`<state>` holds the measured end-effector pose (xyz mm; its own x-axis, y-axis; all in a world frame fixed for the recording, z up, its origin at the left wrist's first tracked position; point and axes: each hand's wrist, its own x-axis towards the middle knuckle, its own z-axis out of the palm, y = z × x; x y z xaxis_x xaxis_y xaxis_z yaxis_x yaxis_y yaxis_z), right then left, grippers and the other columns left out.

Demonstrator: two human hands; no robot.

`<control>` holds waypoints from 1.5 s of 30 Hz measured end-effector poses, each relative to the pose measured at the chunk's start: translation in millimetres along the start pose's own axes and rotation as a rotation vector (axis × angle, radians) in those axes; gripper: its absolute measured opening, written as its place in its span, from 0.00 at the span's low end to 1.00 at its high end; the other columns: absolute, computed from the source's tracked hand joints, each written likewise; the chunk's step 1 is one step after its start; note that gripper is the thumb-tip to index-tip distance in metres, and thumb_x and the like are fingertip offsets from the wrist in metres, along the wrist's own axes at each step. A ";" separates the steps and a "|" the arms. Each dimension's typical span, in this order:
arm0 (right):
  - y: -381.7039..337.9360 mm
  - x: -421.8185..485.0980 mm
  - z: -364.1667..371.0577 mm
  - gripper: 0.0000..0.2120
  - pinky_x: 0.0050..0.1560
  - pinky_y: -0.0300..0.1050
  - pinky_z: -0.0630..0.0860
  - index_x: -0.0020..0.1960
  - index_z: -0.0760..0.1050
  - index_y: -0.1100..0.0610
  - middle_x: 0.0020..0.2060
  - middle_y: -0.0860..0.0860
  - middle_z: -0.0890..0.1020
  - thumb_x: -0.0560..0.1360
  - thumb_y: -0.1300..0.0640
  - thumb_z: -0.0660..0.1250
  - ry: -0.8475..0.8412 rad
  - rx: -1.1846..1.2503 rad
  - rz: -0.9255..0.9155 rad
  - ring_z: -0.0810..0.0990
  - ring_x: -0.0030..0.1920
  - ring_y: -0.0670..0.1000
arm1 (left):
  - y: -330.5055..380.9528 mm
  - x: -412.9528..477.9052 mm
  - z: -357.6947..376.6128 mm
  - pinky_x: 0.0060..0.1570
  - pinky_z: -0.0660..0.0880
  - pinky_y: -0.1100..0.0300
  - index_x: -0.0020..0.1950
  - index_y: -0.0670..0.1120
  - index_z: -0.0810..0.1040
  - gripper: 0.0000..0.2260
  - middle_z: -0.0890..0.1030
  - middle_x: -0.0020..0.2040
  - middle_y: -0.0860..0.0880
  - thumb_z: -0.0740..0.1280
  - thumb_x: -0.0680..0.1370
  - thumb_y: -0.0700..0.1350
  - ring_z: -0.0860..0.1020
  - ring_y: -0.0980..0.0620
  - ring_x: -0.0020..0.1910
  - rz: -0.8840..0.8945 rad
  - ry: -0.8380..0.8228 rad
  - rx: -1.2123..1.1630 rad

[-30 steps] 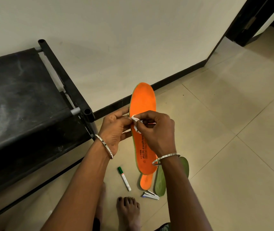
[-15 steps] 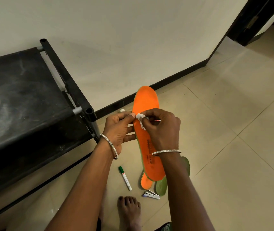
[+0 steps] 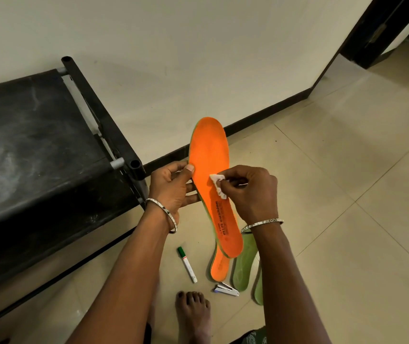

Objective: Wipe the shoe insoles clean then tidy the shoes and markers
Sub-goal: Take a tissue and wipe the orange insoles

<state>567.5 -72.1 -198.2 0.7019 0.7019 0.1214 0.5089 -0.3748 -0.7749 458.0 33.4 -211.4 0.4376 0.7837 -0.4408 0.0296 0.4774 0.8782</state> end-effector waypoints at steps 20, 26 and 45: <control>11.4 -1.4 -4.9 0.06 0.45 0.50 0.84 0.47 0.85 0.54 0.41 0.48 0.86 0.71 0.57 0.77 -0.007 0.222 0.267 0.85 0.40 0.47 | 4.0 0.6 -0.2 0.35 0.82 0.55 0.54 0.45 0.80 0.04 0.85 0.46 0.47 0.68 0.80 0.42 0.86 0.49 0.40 -0.041 0.050 -0.248; 3.3 0.6 0.5 0.05 0.39 0.39 0.83 0.48 0.85 0.57 0.39 0.50 0.86 0.72 0.60 0.76 0.148 0.258 0.194 0.85 0.36 0.44 | 1.5 -7.6 10.4 0.39 0.79 0.57 0.51 0.49 0.84 0.05 0.86 0.43 0.48 0.71 0.77 0.46 0.84 0.50 0.42 -0.118 -0.125 -0.087; 3.8 0.9 -2.0 0.02 0.39 0.34 0.76 0.44 0.85 0.52 0.37 0.44 0.84 0.72 0.55 0.75 -0.016 -0.083 -0.020 0.80 0.37 0.42 | -3.4 -0.2 5.2 0.32 0.81 0.59 0.65 0.45 0.77 0.13 0.87 0.42 0.46 0.66 0.80 0.37 0.86 0.51 0.37 -0.149 -0.093 -0.134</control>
<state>571.1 -74.0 -199.7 0.6834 0.7192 0.1256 0.5627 -0.4093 -0.7182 462.5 29.5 -213.3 0.5182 0.6638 -0.5392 -0.0169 0.6383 0.7696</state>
